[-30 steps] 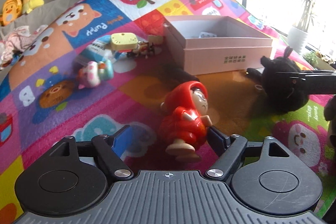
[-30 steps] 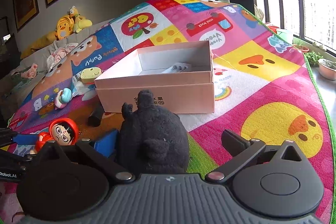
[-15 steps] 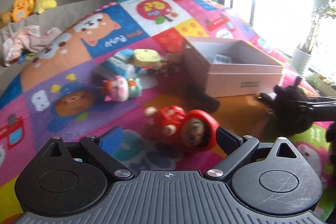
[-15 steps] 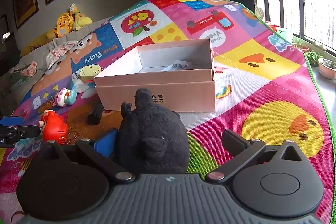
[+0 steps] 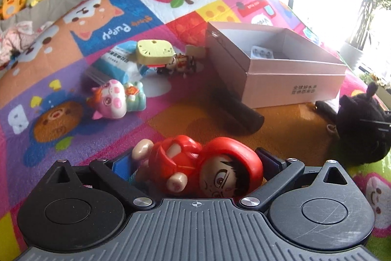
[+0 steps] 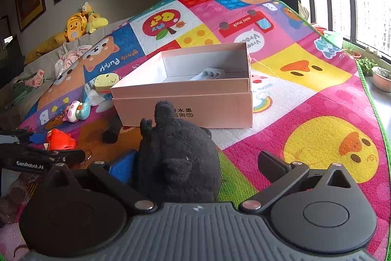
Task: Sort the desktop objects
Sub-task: 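Grasp the red doll figure with the left tool while the right tool holds the plush cat, then lift the red doll with the left tool while the right tool carries the plush cat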
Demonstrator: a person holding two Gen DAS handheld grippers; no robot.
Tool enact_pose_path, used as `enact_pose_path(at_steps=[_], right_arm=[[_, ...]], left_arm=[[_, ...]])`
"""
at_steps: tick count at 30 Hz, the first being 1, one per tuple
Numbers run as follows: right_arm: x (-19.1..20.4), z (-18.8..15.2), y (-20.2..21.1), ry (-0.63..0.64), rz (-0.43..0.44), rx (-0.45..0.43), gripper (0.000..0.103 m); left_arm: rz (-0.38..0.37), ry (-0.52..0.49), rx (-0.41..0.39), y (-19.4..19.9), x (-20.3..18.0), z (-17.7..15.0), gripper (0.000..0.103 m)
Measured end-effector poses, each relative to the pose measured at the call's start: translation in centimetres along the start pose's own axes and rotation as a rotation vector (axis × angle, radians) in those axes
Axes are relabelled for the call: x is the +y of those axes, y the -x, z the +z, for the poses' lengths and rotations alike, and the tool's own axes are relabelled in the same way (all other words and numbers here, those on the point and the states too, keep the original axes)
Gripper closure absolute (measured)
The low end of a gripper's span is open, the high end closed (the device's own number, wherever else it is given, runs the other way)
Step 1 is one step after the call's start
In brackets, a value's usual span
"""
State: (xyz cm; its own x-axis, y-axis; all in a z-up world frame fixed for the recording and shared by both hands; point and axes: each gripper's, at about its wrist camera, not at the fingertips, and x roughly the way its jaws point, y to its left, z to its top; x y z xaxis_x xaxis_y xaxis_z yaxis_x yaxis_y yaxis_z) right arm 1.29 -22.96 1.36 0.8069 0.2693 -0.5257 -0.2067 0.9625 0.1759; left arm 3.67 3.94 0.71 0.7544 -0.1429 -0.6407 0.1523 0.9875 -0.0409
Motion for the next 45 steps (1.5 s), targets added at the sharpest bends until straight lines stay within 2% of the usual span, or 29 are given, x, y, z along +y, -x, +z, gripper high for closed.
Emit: enact_pose_path(at_steps=[4, 6, 12, 15, 18, 20, 21, 24, 27, 30, 32, 34, 37, 39, 43, 45], right_arm=[[0.2, 0.0, 0.0, 0.011, 0.001, 0.004, 0.000], [0.5, 0.0, -0.1, 0.025, -0.001, 0.009, 0.000], [2.4, 0.2, -0.2, 0.144, -0.019, 0.025, 0.000], [3.0, 0.7, 0.1, 0.172, 0.059, 0.046, 0.000], [2.3, 2.0, 1.4, 0.073, 0.183, 0.035, 0.000], [1.3, 2.7, 2.2, 0.001, 0.213, 0.006, 0.000], [0.8, 2.9, 2.5, -0.027, 0.201, -0.009, 0.000], [-0.9, 3.1, 2.4, -0.102, 0.092, -0.044, 0.000], [-3.0, 2.8, 1.6, -0.227, 0.035, -0.039, 0.000], [-4.1, 2.2, 0.2, -0.304, 0.038, 0.012, 0.001], [-3.9, 1.7, -0.5, -0.315, 0.082, 0.041, 0.002], [-2.8, 1.5, -0.8, -0.279, 0.140, 0.063, 0.002], [0.2, 1.5, -1.1, -0.150, 0.188, 0.089, 0.003], [1.9, 1.3, -1.4, -0.083, 0.215, 0.108, 0.010], [3.7, 1.1, -2.4, -0.036, 0.252, 0.157, 0.016], [4.3, 0.9, -2.5, -0.015, 0.271, 0.175, 0.028]], left_arm=[[0.012, -0.023, -0.004, 0.3, -0.7, -0.3, 0.004], [-0.005, -0.026, 0.003, 0.7, -1.1, -0.5, 0.004], [-0.044, -0.075, 0.012, 2.6, -3.0, -2.1, 0.004], [-0.059, -0.107, 0.010, 3.6, -3.7, -3.0, 0.004], [-0.053, -0.119, -0.001, 4.2, -4.0, -3.6, 0.004], [-0.050, -0.109, -0.004, 4.4, -3.9, -3.8, 0.004], [-0.051, -0.102, -0.004, 4.4, -3.8, -3.8, 0.004], [-0.047, -0.091, -0.002, 4.3, -3.7, -3.8, 0.003], [-0.039, -0.097, -0.008, 4.4, -3.8, -3.8, 0.003], [-0.035, -0.103, -0.010, 4.5, -4.0, -3.9, 0.003], [-0.035, -0.102, -0.009, 4.5, -4.0, -3.9, 0.003], [-0.037, -0.098, -0.006, 4.4, -3.9, -3.9, 0.002], [-0.037, -0.098, -0.003, 4.4, -3.9, -4.0, 0.002], [-0.037, -0.099, -0.004, 4.4, -3.9, -3.9, 0.002], [-0.038, -0.097, -0.006, 4.4, -3.8, -4.0, 0.002], [-0.037, -0.097, -0.007, 4.4, -3.8, -4.0, 0.002]])
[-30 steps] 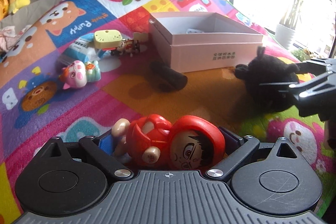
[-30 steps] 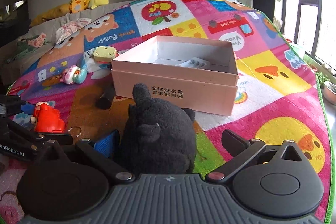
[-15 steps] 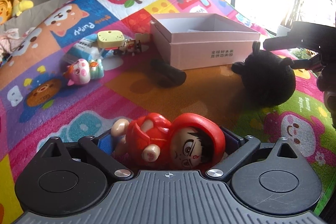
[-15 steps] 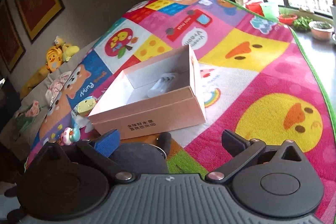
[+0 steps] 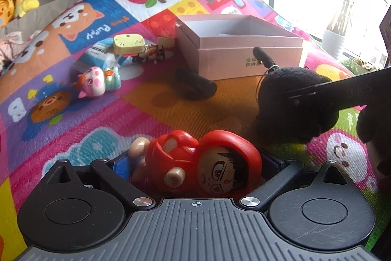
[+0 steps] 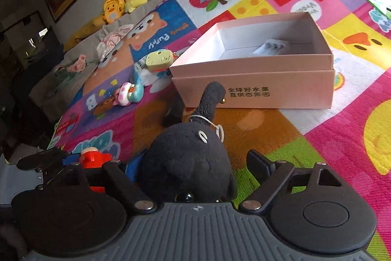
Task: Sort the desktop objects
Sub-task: 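Lift the red doll with the left tool while the right tool carries the plush cat, then lower the red doll and plush cat into the pink box and open both tools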
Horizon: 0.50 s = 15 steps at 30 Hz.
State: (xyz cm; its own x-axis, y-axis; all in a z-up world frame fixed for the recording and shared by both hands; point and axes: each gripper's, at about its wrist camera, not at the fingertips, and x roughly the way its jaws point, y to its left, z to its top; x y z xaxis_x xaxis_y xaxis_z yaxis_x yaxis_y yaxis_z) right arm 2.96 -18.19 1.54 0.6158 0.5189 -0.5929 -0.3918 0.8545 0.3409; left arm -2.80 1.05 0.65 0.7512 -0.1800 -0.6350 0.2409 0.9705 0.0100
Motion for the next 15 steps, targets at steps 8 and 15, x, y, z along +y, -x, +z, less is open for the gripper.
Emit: enact_pose_path(at_steps=[8, 15], right_arm=[[0.9, -0.3, 2.8, 0.115, -0.062, -0.004, 0.037], [-0.1, 1.3, 10.4, 0.138, -0.160, -0.203, 0.037]], left_arm=[[0.087, -0.026, -0.027, 0.9, -0.7, 0.0, 0.003], [0.020, -0.053, -0.106, 3.1, -2.1, 2.8, 0.003]])
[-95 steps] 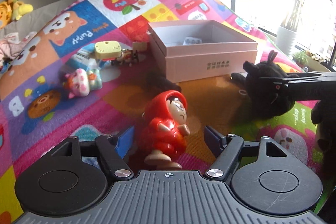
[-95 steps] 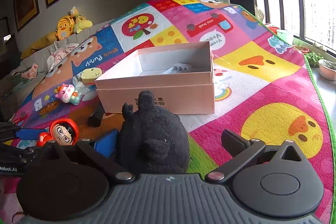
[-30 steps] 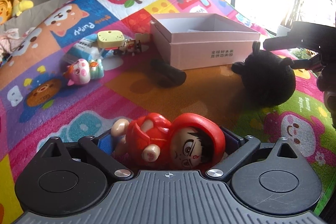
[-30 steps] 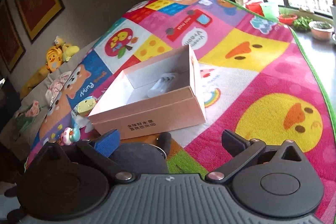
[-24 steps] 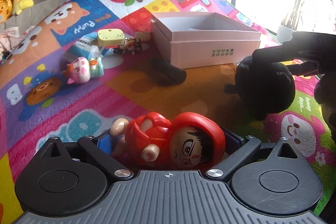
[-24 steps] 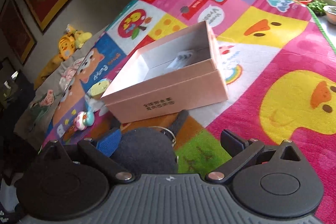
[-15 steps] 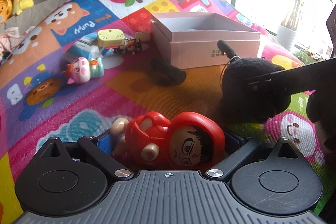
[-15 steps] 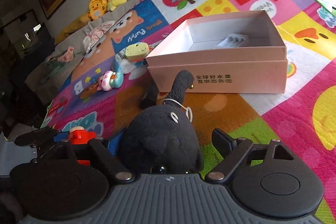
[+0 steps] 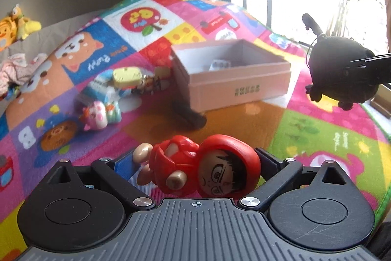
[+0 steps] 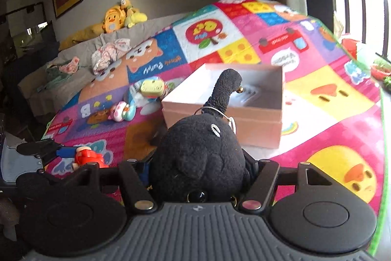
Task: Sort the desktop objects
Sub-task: 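Lower the red doll and plush cat into the pink box and open both tools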
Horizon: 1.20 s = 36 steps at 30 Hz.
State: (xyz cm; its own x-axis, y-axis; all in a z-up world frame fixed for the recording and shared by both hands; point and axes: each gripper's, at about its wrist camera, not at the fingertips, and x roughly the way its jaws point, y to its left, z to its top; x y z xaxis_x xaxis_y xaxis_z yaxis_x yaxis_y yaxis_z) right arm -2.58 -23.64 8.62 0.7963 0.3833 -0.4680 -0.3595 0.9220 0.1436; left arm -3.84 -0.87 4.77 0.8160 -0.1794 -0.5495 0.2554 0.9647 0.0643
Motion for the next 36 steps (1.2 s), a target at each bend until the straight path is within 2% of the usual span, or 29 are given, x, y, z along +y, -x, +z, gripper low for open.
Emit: enact_pose_path(at_steps=[5, 10, 13, 17, 21, 25, 32, 34, 36], right_arm=[[-0.3, 1.0, 3.2, 0.033, -0.056, -0.115, 0.037], [-0.3, 0.9, 3.4, 0.052, -0.053, -0.130, 0.037], [-0.5, 1.0, 3.1, 0.054, -0.074, -0.127, 0.037], [-1.4, 1.0, 2.9, 0.056, -0.106, -0.126, 0.037], [-2.5, 1.4, 1.6, 0.028, -0.125, -0.091, 0.037], [-2.5, 2.8, -0.6, 0.030, -0.084, -0.066, 0.037], [-2.0, 8.2, -9.0, 0.016, -0.043, 0.037, 0.037], [-2.6, 9.4, -11.9, -0.025, -0.037, 0.079, 0.037], [-3.7, 10.1, -14.6, -0.104, 0.003, 0.128, 0.036]], left_arm=[[-0.011, -0.067, -0.115, -0.9, -1.5, 5.7, 0.003], [-0.001, -0.051, -0.167, -6.3, -2.2, 11.9, 0.003], [-0.073, -0.022, -0.116, -9.6, -2.1, 13.9, 0.003], [-0.085, 0.016, -0.093, -9.9, -1.3, 12.2, 0.002], [-0.050, -0.006, -0.040, -8.6, -0.9, 8.0, 0.001], [-0.005, -0.040, -0.012, -6.7, -0.2, 4.1, 0.001], [0.033, 0.076, 0.003, -4.9, 2.5, 1.6, 0.001], [0.025, 0.091, 0.003, -4.5, 3.2, 1.2, 0.001], [0.022, 0.104, 0.003, -4.2, 3.7, 0.8, 0.001]])
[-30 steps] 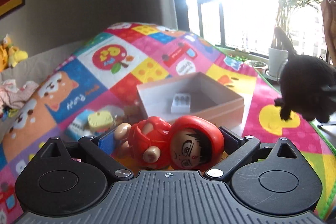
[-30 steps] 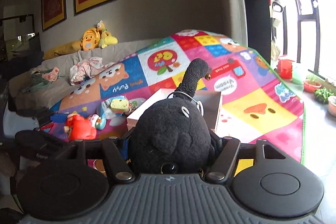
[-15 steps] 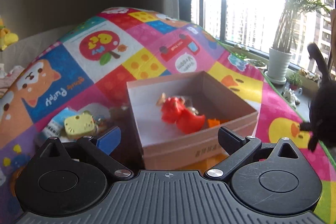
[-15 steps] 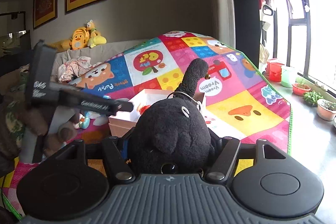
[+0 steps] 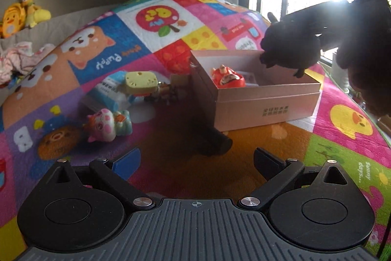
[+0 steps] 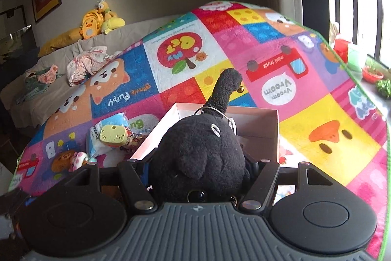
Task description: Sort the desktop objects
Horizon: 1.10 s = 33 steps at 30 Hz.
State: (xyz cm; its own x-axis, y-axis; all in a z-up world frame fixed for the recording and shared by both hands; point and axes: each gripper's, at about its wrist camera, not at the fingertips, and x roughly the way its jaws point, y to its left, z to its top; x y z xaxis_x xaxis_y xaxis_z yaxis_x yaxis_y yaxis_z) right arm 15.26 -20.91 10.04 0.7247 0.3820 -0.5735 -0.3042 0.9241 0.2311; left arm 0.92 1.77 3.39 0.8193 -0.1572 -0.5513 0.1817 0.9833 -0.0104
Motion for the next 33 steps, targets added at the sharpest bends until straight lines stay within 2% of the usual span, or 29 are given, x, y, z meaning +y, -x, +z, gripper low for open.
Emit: enact_pose_path(at_steps=[2, 4, 8, 12, 14, 17, 19, 21, 25, 28, 30, 33], right_arm=[[-1.0, 0.5, -1.9, -0.070, 0.029, 0.033, 0.033], [-1.2, 0.4, -2.6, -0.075, 0.000, 0.036, 0.031], [-0.7, -0.8, -0.8, -0.001, -0.134, -0.014, 0.026], [1.8, -3.0, 2.0, 0.172, -0.212, -0.091, 0.023], [3.4, -4.1, 3.0, 0.230, -0.200, -0.103, 0.023], [6.2, -6.1, 3.4, 0.280, -0.099, -0.068, 0.023], [8.1, -7.5, 2.4, 0.303, -0.014, -0.007, 0.030], [10.0, -8.7, 0.6, 0.324, 0.036, 0.052, 0.045], [12.5, -10.2, -3.4, 0.351, 0.004, 0.090, 0.050], [12.4, -10.4, -5.3, 0.316, -0.025, 0.133, 0.068], [11.9, -10.6, -4.9, 0.297, -0.016, 0.133, 0.079], [11.3, -11.4, -3.1, 0.320, 0.004, 0.143, 0.081]], left_arm=[[0.011, 0.017, 0.001, 0.0, 0.7, -0.2, 0.001], [0.038, 0.029, -0.003, 0.1, 1.4, -0.5, 0.001], [0.091, 0.046, -0.008, 0.4, 2.7, -1.0, 0.000], [0.146, 0.063, -0.015, 0.3, 3.7, -1.3, 0.000], [0.168, 0.071, -0.024, 0.6, 4.1, -1.4, 0.000], [0.212, 0.084, -0.032, 0.9, 4.7, -1.5, 0.000], [0.225, 0.108, -0.027, 1.0, 5.4, -1.7, 0.000], [0.226, 0.129, -0.016, 1.1, 5.9, -2.1, 0.000], [0.219, 0.150, 0.005, 1.0, 6.5, -2.8, 0.000], [0.211, 0.163, 0.003, 1.2, 6.9, -3.0, 0.000], [0.205, 0.171, 0.007, 1.1, 7.0, -3.1, 0.000], [0.203, 0.170, 0.016, 0.9, 6.9, -3.1, 0.000]])
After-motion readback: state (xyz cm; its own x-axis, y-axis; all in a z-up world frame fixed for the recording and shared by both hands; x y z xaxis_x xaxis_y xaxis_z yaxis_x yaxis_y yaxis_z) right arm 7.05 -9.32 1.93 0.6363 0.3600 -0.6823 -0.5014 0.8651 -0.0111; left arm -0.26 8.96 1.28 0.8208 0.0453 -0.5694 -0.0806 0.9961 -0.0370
